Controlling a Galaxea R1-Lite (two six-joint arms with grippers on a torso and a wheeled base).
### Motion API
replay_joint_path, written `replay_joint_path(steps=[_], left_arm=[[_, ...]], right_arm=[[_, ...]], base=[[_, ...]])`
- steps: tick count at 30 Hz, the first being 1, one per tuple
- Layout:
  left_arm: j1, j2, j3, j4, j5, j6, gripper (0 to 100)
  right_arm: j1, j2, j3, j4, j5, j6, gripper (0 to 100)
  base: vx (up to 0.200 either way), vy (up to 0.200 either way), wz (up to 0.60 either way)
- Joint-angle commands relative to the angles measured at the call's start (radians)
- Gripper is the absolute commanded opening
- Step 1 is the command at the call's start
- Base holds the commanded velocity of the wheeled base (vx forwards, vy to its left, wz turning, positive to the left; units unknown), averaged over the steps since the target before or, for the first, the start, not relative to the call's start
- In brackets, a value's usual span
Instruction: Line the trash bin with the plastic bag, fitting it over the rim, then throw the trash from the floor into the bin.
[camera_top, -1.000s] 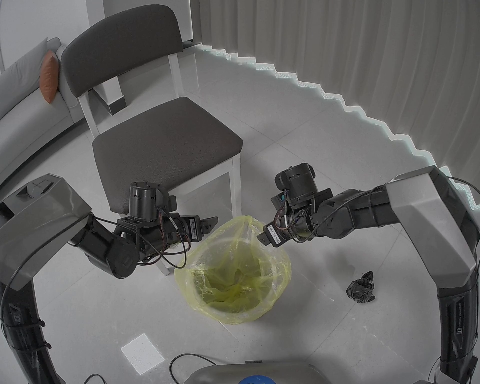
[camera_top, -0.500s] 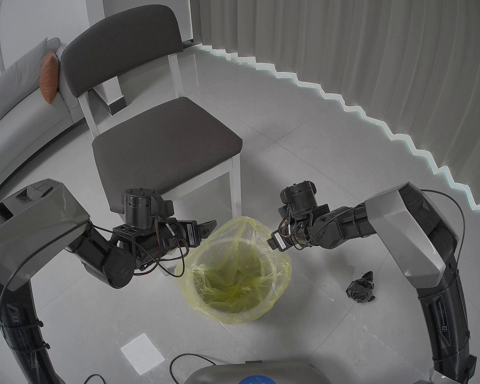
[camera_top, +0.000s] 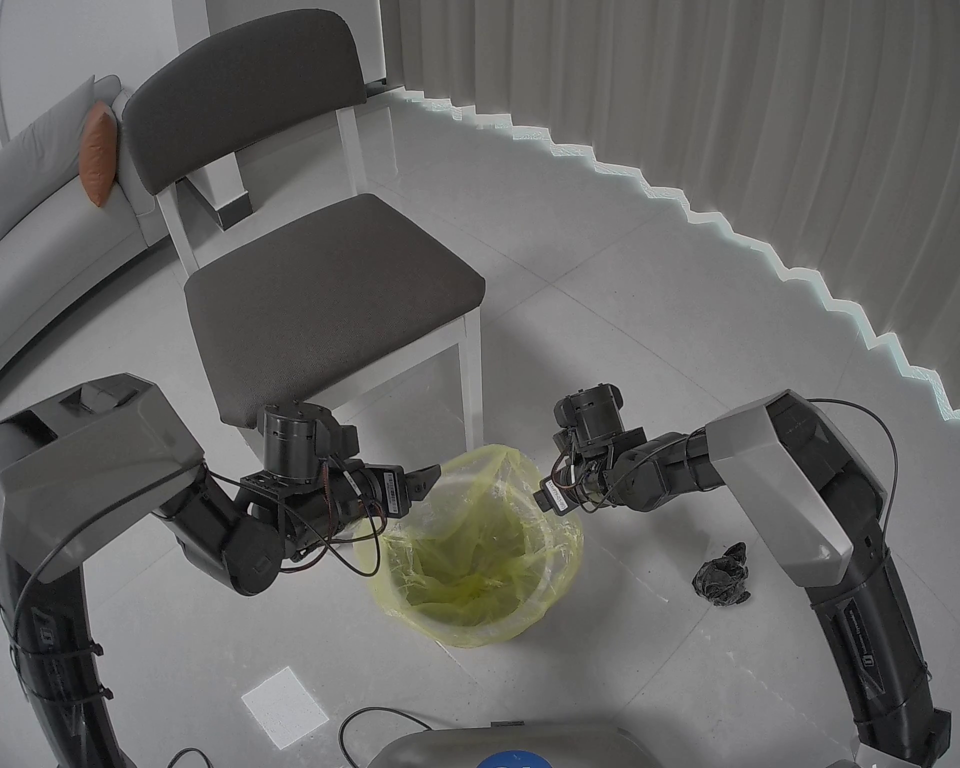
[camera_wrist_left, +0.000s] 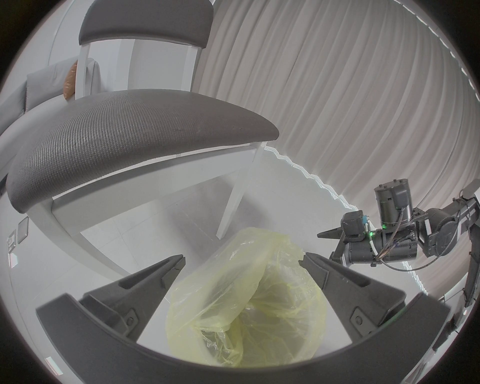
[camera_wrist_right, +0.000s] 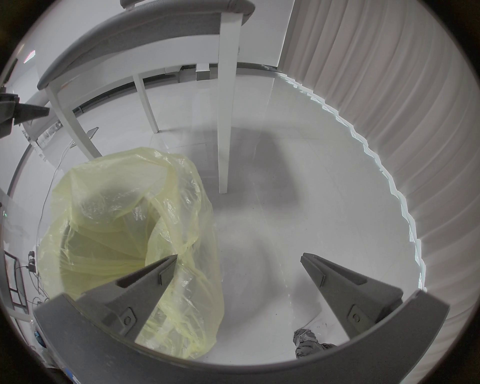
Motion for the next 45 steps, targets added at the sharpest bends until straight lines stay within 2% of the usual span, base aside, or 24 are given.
replay_joint_path(steps=[1, 6, 9, 13, 17, 18, 21, 29, 35, 45], left_arm=[[-0.012, 0.055, -0.008, 0.000, 0.002, 0.000, 100], [-0.017, 0.095, -0.042, 0.003, 0.002, 0.002, 100], [-0.018, 0.149, -0.062, 0.002, 0.005, 0.071, 100], [-0.015, 0.193, -0.073, 0.002, 0.008, 0.111, 100], [-0.012, 0.230, -0.100, 0.002, 0.029, 0.112, 100], [-0.012, 0.253, -0.122, 0.000, 0.068, 0.115, 100], [-0.009, 0.278, -0.143, 0.000, 0.095, 0.123, 100], [0.046, 0.316, -0.208, 0.003, 0.106, 0.127, 100], [0.122, 0.335, -0.263, 0.006, 0.106, 0.124, 100], [0.137, 0.390, -0.332, 0.005, 0.100, 0.115, 100]], right_arm=[[-0.001, 0.031, -0.013, 0.000, 0.000, 0.000, 100], [-0.001, 0.023, -0.013, 0.000, 0.000, 0.000, 100], [-0.001, 0.020, -0.012, 0.001, -0.001, 0.002, 100], [0.001, 0.017, -0.012, 0.001, -0.012, 0.002, 100], [0.001, 0.006, -0.009, 0.004, -0.014, 0.002, 100], [0.002, 0.005, -0.006, 0.003, -0.014, 0.000, 100], [0.002, 0.005, -0.006, 0.003, -0.014, 0.000, 100], [0.004, 0.003, -0.004, 0.003, -0.014, 0.002, 100], [0.004, 0.006, -0.004, 0.003, -0.014, 0.002, 100], [-0.002, 0.032, -0.004, 0.001, -0.014, 0.005, 100]], base=[[0.000, 0.000, 0.00], [0.000, 0.000, 0.00], [0.000, 0.000, 0.00], [0.000, 0.000, 0.00], [0.000, 0.000, 0.00], [0.000, 0.000, 0.00], [0.000, 0.000, 0.00], [0.000, 0.000, 0.00], [0.000, 0.000, 0.00], [0.000, 0.000, 0.00]])
